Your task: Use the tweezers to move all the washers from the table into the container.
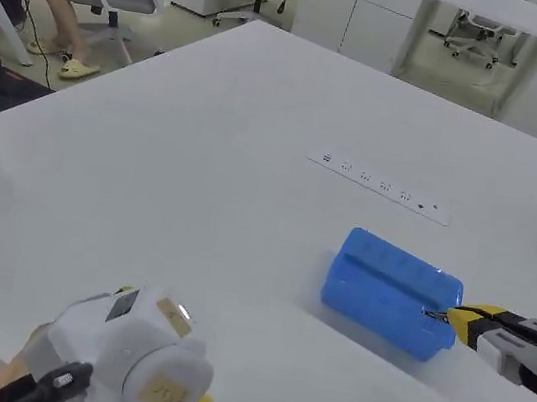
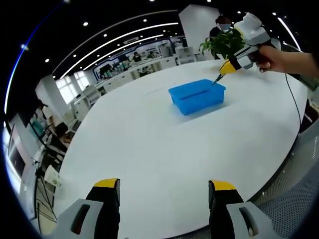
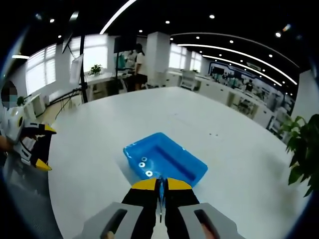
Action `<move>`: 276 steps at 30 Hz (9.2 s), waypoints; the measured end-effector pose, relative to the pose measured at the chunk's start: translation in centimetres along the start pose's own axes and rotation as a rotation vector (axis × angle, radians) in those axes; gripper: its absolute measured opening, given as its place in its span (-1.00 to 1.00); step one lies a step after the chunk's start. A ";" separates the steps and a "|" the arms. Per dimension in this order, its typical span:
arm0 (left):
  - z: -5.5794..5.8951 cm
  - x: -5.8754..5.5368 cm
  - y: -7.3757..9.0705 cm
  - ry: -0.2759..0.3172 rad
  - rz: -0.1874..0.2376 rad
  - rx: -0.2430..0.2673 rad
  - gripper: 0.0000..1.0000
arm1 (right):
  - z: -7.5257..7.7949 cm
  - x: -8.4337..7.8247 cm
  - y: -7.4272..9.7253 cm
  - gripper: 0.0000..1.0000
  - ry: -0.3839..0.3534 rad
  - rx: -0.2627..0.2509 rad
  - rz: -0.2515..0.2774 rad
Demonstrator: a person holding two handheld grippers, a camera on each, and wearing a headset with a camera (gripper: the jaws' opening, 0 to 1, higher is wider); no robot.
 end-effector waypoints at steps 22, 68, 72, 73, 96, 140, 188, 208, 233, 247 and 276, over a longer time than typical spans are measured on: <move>0.1 -0.3 -0.4 -0.010 -0.024 -0.008 0.46 | 2.2 -0.6 -5.5 -0.99 -0.098 0.092 -0.400; 0.2 -0.5 -0.5 -0.013 -0.041 -0.014 0.44 | 2.8 0.3 -7.4 -0.97 0.094 0.110 -0.617; 0.2 -0.5 -0.5 -0.014 -0.045 -0.015 0.44 | 2.6 0.4 -7.7 -0.97 0.075 0.111 -0.608; 0.2 -0.5 -0.5 -0.017 -0.045 -0.015 0.44 | 2.6 0.5 -7.9 -0.97 0.074 0.107 -0.595; 0.5 1.3 0.2 0.024 0.074 -0.072 0.48 | -0.4 1.0 -5.4 -0.98 -0.021 0.087 -0.045; 4.6 20.1 7.1 -0.023 0.581 -0.955 -0.78 | -14.3 -0.6 8.8 -0.97 0.081 0.601 0.003; 1.0 20.1 8.2 -0.147 0.651 -0.984 -1.00 | -13.6 -2.8 8.7 -1.00 0.140 0.700 -0.070; 3.0 15.9 3.1 -0.470 0.271 -0.978 -0.93 | -11.7 -4.4 6.0 -1.00 0.485 0.612 -0.327; 8.2 12.3 -8.0 -0.764 0.071 -0.858 -1.00 | -6.0 -10.3 0.1 -0.96 0.421 0.365 -0.406; 8.0 9.0 -11.3 -0.848 -0.074 -0.832 -1.00 | -6.3 -11.7 -2.0 -0.88 0.309 0.313 -0.423; 3.1 8.4 -7.1 -0.254 0.037 -0.585 -0.02 | -5.8 -8.3 5.2 -0.04 -0.157 0.107 -0.098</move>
Point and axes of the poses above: the centre of the closed fingertips' face, and the gripper's own axes: y roughly backward along the fingers, z roughly to its right, x roughly out of its top, the point moved 5 cm from there along y, roughly backward along the fingers, and after that the axes turned 12 degrees about -y, right-handed, at the moved point
